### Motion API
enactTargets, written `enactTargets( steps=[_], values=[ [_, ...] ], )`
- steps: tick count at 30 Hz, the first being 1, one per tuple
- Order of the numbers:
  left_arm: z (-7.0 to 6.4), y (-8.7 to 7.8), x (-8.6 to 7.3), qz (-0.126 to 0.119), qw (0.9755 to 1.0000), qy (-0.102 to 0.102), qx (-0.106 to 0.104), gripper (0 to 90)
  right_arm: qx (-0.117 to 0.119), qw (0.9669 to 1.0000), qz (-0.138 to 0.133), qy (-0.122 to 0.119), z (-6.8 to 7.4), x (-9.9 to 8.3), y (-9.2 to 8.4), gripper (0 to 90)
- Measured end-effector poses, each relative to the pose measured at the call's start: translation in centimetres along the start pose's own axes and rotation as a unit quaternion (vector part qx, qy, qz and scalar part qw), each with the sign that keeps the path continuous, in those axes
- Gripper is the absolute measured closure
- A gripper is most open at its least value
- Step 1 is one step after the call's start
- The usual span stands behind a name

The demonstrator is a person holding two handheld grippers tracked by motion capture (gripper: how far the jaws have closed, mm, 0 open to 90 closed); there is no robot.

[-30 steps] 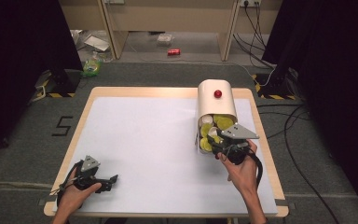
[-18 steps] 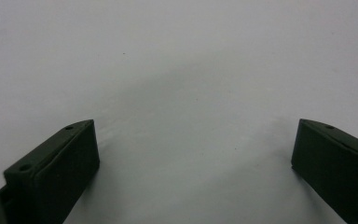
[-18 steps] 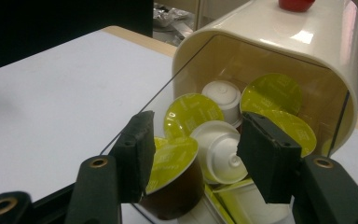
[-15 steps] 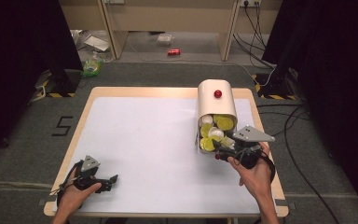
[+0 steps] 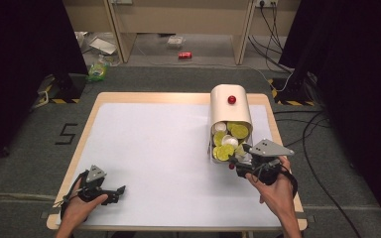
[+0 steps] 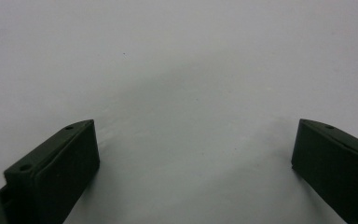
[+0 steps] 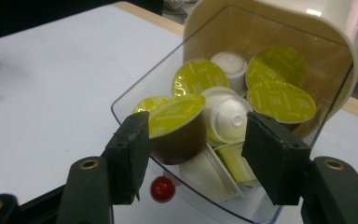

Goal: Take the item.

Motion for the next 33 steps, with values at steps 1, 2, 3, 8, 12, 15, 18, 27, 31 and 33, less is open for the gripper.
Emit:
enactTargets(
  steps=[1,2,3,8,12,15,18,27,31,33],
  values=[
    [0.0,0.0,0.0,0.000,1.0000,0.000,0.000,0.0,-0.001,1.0000,0.005,-0.003,0.0,-0.1,0.1,41.3],
    [0.0,0.0,0.0,0.000,1.0000,0.000,0.000,0.0,-0.001,1.0000,0.007,-0.002,0.0,-0.2,0.3,41.3],
    [0.0,0.0,0.0,0.000,1.0000,0.000,0.000,0.0,0.000,1.0000,0.009,-0.004,0.1,-0.2,0.4,41.3],
    [0.0,0.0,0.0,0.000,1.0000,0.000,0.000,0.0,0.002,0.9999,0.010,-0.007,0.3,-0.1,1.0,41.0],
    [0.0,0.0,0.0,0.000,1.0000,0.000,0.000,0.0,0.016,0.9999,0.003,-0.006,0.7,0.6,2.1,40.3],
    [0.0,0.0,0.0,0.000,1.0000,0.000,0.000,0.0,0.023,0.9997,0.003,-0.005,1.0,0.9,2.7,40.1],
    [0.0,0.0,0.0,0.000,1.0000,0.000,0.000,0.0,0.025,0.9997,0.006,-0.003,1.1,1.0,3.1,40.3],
    [0.0,0.0,0.0,0.000,1.0000,0.000,0.000,0.0,0.022,0.9996,0.017,0.003,1.1,1.0,4.3,39.9],
    [0.0,0.0,0.0,0.000,1.0000,0.000,-0.001,0.0,0.023,0.9996,0.017,0.003,1.2,1.0,4.7,40.1],
    [0.0,0.0,0.0,0.000,1.0000,0.000,0.000,0.0,0.023,0.9996,0.018,0.004,1.2,1.0,4.8,40.2]
  ],
)
Point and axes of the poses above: each handheld gripper's, and its own axes: y roughly forward along the jaws, x roughly out of its top, z roughly to its left, the point moved 9 cm from there along y, roughly forward along the jaws, and after that the axes turned 5 degrees about z, right-handed, at the moved point
